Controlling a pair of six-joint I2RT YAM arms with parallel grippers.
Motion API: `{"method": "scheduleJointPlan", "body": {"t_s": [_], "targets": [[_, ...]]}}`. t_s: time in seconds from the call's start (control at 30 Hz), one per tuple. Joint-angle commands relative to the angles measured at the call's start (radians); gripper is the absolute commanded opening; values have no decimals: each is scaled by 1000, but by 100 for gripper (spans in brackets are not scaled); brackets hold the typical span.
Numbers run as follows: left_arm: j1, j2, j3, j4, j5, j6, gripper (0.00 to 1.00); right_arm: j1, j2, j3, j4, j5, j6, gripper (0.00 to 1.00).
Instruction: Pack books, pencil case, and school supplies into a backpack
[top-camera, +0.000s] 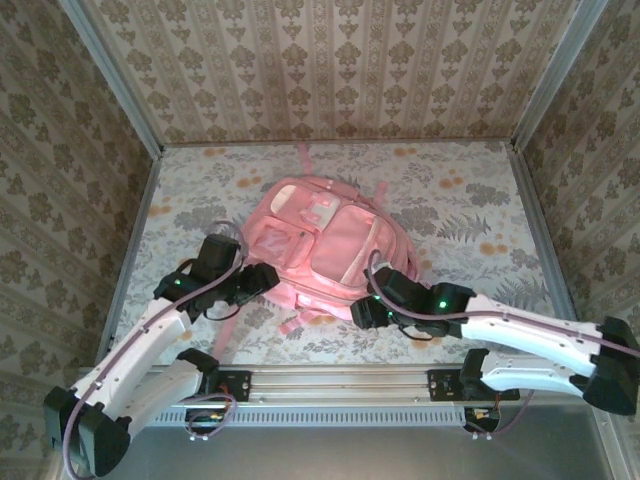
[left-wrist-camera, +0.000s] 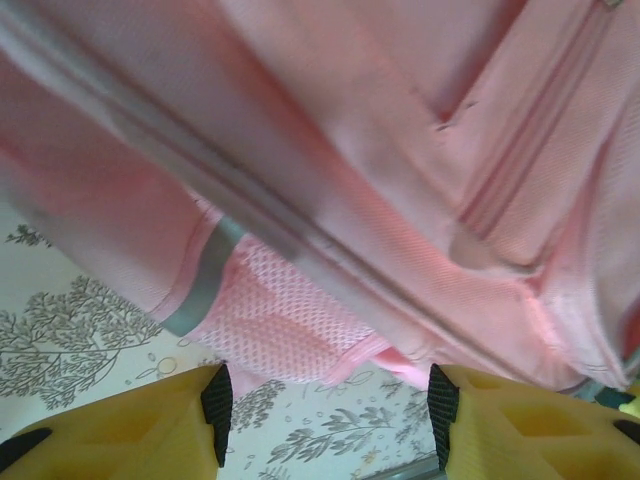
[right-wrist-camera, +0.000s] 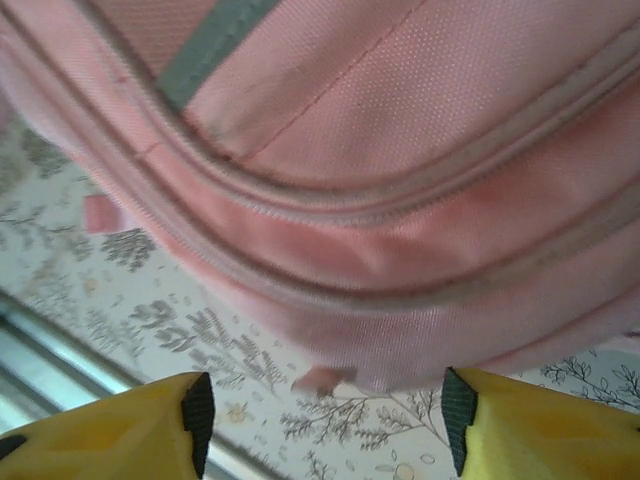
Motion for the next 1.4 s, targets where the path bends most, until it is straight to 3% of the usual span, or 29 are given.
{"method": "scheduleJointPlan", "body": {"t_s": [0.0, 0.13, 0.4, 0.5, 0.63, 0.73, 0.83, 1.07, 1.37], "targets": [[1, -27, -26, 2, -6, -25, 57, -31, 94, 61, 86, 67, -42, 60], [1, -71, -59, 6, -4, -50, 57, -164, 223, 107, 182, -16, -105, 56], [1, -132, -137, 55, 7, -109, 58, -240, 372, 308, 174, 22, -281, 55], [2, -129, -151, 77, 9, -120, 58, -237, 321, 282, 184, 55, -298, 55], [7, -146, -127, 38, -34, -84, 58, -114, 106, 76, 352, 114, -271, 57], [25, -178, -105, 18, -68, -59, 58, 33, 74, -109, 636, 140, -331, 64], [60, -199, -74, -5, -76, -39, 58, 140, 165, -189, 871, 207, -356, 70], [184, -239, -5, -58, -90, 18, 58, 201, 499, -166, 1245, 383, -368, 65], [290, -245, -11, -31, -49, 40, 58, 214, 755, -14, 1311, 502, -242, 60]]}}
